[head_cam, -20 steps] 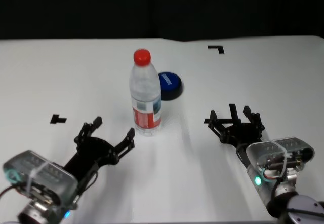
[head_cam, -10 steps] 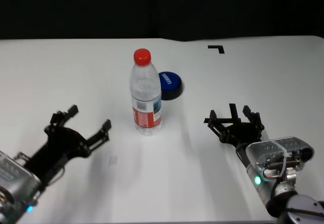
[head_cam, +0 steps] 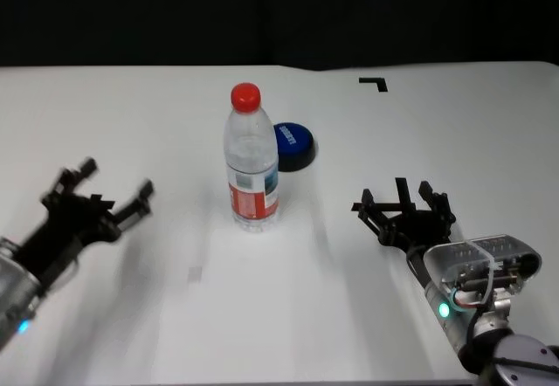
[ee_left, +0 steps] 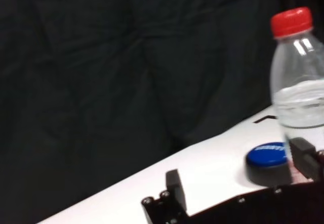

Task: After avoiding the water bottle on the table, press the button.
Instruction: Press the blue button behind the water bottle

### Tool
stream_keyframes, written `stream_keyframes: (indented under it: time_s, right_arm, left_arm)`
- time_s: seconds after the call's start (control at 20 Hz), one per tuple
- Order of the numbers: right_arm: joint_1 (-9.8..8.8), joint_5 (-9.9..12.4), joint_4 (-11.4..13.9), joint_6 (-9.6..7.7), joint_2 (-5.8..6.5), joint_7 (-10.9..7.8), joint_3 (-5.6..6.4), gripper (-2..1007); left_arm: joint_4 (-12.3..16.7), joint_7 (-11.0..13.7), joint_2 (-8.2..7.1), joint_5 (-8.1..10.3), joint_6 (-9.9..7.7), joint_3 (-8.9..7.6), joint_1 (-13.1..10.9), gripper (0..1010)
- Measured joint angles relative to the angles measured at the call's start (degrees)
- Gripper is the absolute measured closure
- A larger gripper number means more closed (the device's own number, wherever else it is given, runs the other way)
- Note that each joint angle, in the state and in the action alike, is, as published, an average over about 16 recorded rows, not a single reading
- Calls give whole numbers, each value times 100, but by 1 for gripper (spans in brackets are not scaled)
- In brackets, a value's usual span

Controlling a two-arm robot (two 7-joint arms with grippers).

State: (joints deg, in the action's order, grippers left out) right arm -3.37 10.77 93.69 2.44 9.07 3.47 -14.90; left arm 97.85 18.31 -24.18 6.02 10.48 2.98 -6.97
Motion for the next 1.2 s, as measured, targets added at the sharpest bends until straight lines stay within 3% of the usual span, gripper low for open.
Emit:
stream_keyframes:
  time_s: [0.35,0.8,1.2]
  right_arm:
    - [0,0,0,0,0,0,0,2]
    - [0,0,0,0,0,0,0,2]
    - [0,0,0,0,1,0,0,2]
  left_arm:
    - [-830,64,68,-45,86,126,803,7]
    - [-1824,171,290,-266,164,631,1898,7]
    - [-2201,185,425,-472,197,1005,2381,7]
